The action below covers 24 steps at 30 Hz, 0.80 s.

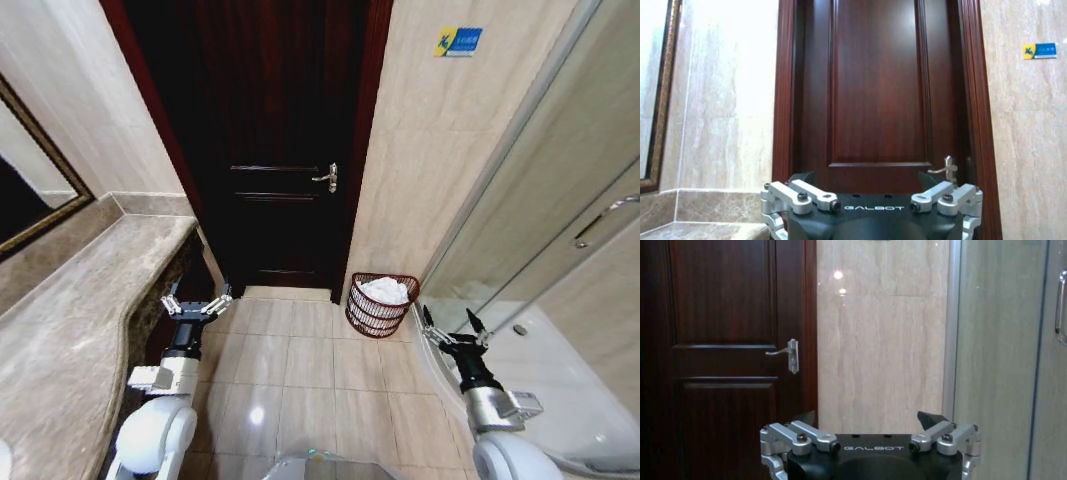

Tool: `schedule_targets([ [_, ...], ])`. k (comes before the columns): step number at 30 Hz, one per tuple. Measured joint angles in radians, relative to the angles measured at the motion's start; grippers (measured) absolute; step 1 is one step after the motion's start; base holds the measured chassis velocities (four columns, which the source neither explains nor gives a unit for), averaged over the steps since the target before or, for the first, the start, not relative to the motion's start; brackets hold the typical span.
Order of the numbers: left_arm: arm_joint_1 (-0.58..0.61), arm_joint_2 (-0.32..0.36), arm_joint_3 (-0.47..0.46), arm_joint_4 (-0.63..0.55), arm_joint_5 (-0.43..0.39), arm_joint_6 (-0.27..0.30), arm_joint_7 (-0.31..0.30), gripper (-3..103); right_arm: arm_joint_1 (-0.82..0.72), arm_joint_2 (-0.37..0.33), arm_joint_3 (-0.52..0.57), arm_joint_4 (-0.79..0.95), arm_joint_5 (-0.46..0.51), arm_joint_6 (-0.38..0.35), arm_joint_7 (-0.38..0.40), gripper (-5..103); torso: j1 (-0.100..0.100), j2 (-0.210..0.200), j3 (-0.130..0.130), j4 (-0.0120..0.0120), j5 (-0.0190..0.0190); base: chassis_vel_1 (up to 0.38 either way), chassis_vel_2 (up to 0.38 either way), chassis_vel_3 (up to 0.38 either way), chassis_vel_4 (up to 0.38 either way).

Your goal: Discard the used towel into the hamper.

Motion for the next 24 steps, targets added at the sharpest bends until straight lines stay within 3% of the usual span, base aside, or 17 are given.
schedule_targets([
  [24, -0.005, -0.002, 0.003, 0.004, 0.000, 0.001, 0.001, 100, 0.000, -0.003, -0.005, -0.011, 0.000, 0.007, -0.005, 100, 0.000, 0.000, 0.000, 0.0001, -0.0001, 0.091, -0.087, -0.091, 0.089],
])
